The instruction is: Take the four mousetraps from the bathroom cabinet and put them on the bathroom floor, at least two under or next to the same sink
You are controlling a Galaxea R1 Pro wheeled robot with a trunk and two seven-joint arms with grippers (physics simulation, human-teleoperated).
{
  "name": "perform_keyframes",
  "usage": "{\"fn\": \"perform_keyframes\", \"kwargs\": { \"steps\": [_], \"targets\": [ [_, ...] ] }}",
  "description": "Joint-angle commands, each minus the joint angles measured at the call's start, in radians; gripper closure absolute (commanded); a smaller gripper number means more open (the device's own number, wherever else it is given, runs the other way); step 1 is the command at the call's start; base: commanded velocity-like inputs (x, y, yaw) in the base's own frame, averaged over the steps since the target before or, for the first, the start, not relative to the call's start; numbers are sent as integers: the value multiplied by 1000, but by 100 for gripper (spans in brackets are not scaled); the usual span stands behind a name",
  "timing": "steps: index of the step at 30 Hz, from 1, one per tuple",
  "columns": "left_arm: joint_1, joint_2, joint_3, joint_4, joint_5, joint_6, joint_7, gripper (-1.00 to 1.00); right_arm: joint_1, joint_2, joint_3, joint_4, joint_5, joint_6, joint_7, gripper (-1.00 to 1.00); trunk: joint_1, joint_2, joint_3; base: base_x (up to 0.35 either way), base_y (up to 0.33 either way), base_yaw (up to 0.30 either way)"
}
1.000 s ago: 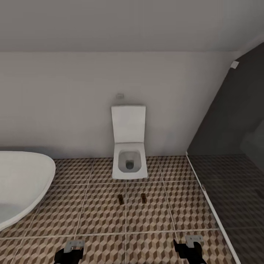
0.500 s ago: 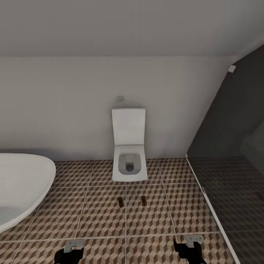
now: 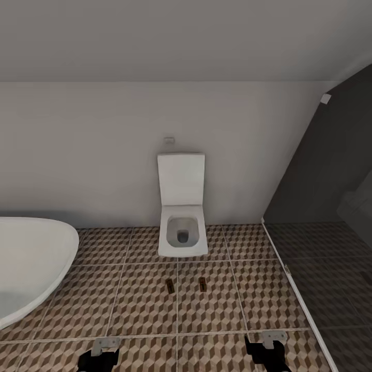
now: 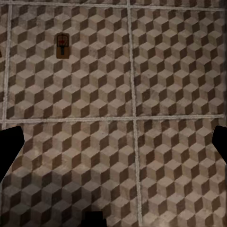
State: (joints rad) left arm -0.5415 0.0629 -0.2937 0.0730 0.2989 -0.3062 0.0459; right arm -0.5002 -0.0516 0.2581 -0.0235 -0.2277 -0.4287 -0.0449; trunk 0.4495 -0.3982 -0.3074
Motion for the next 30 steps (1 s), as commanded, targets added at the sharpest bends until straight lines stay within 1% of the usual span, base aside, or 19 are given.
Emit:
{"fn": "perform_keyframes", "kwargs": {
  "steps": [1, 4, 5, 7, 8, 9, 10, 11, 14, 15, 17, 19, 20, 23, 26, 27, 30],
  "targets": [
    [-2, -1, -8, 4, 5, -6, 1, -100, 0, 0, 9, 0, -6, -2, -10, -100, 1, -2, -2, 0, 0, 0],
    [-2, -1, -8, 4, 5, -6, 0, -100, -1, -2, 8, 0, -6, -2, -40, -100, 1, -2, -1, 0, 0, 0],
    [-2, -1, -8, 4, 5, -7, 0, -100, -1, -4, 8, 0, -6, -3, -71, -100, 1, -2, -1, 0, 0, 0],
    [0, 0, -8, 4, 5, -6, 0, -100, 0, -5, 8, 0, -6, -3, -111, -100, 1, -2, -1, 0, 0, 0],
    [1, 2, -8, 4, 5, -6, 1, -100, 0, -5, 7, 0, -7, -4, -157, -100, 1, -2, -1, 0, 0, 0],
    [2, 3, -8, 4, 5, -6, 1, -100, -1, -6, 7, 0, -6, -4, -182, -100, 1, -2, -1, 0, 0, 0],
    [3, 8, -8, 4, 5, -5, 2, -100, 0, -7, 7, 0, -6, -6, -228, -100, 1, -2, -1, 0, 0, 0],
    [5, 11, -8, 4, 5, -5, 2, -100, 0, -8, 7, 0, -6, -8, -248, -100, 1, -2, -1, 0, 0, 0],
    [14, 24, -8, 4, 5, -5, 3, -100, 0, -16, 8, 0, -6, -19, -287, -100, 1, -2, -1, 0, 0, 0],
    [25, 34, -8, 5, 5, -5, 2, -100, 0, -26, 8, 0, -7, -27, -299, -100, 1, -2, -1, 0, 0, 0],
    [41, 45, -8, 6, 5, -6, 1, -100, 0, -37, 8, 0, -8, -33, -301, -100, 1, -2, -1, 0, 0, 0],
    [61, 56, -8, 6, 5, -7, 0, -100, 0, -44, 8, 1, -8, -37, -289, -100, 1, -2, -1, 0, 0, 0],
    [85, 66, -8, 7, 5, -9, 0, -100, 0, -49, 9, 1, -8, -39, -262, -100, 1, -2, -1, 0, 0, 0],
    [121, 74, -8, 7, 5, -12, -2, -100, 0, -53, 9, 2, -8, -41, -199, -100, 1, -2, -1, 0, 0, 0],
    [154, 78, -8, 7, 5, -15, -2, -100, 0, -55, 9, 2, -8, -41, -118, -100, 1, -2, -1, 0, 0, 0],
    [174, 78, -8, 7, 4, -18, -3, -100, 0, -56, 9, 3, -8, -41, -61, -100, 1, -2, -1, 0, 0, 0],
    [200, 71, -9, 7, 4, -37, -4, -100, 0, -57, 9, 5, -8, -39, 16, -100, 1, -2, -1, 0, 0, 0]
  ]
}}
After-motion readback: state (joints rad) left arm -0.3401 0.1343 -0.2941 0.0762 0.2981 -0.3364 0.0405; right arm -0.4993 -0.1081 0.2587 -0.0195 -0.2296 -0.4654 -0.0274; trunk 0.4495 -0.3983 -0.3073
